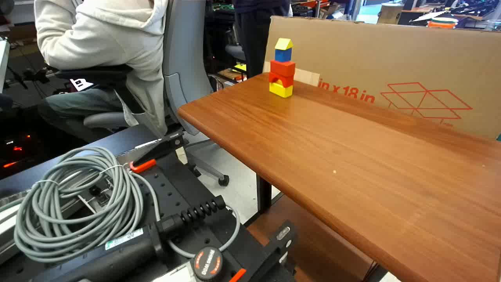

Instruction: Remove the yellow block from the top of the stack.

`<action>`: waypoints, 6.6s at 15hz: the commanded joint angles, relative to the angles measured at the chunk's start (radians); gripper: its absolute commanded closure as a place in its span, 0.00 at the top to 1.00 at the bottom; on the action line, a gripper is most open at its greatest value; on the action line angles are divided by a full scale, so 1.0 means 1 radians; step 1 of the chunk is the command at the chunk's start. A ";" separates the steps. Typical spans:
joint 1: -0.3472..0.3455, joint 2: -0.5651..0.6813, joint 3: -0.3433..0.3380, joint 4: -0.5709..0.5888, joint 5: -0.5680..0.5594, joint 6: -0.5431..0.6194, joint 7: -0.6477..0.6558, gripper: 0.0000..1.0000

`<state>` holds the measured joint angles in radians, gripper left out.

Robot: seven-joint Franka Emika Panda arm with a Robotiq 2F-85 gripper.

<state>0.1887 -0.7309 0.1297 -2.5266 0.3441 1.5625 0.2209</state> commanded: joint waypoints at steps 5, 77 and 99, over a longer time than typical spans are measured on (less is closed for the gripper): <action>-0.029 -0.001 0.021 0.004 0.011 -0.009 -0.014 1.00; -0.015 1.339 -0.041 0.892 -0.411 0.623 -0.150 1.00; -0.024 1.242 -0.056 0.863 -0.405 0.642 -0.125 0.08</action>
<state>0.1717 0.5884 0.0775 -1.6066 -0.0746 2.2156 0.0874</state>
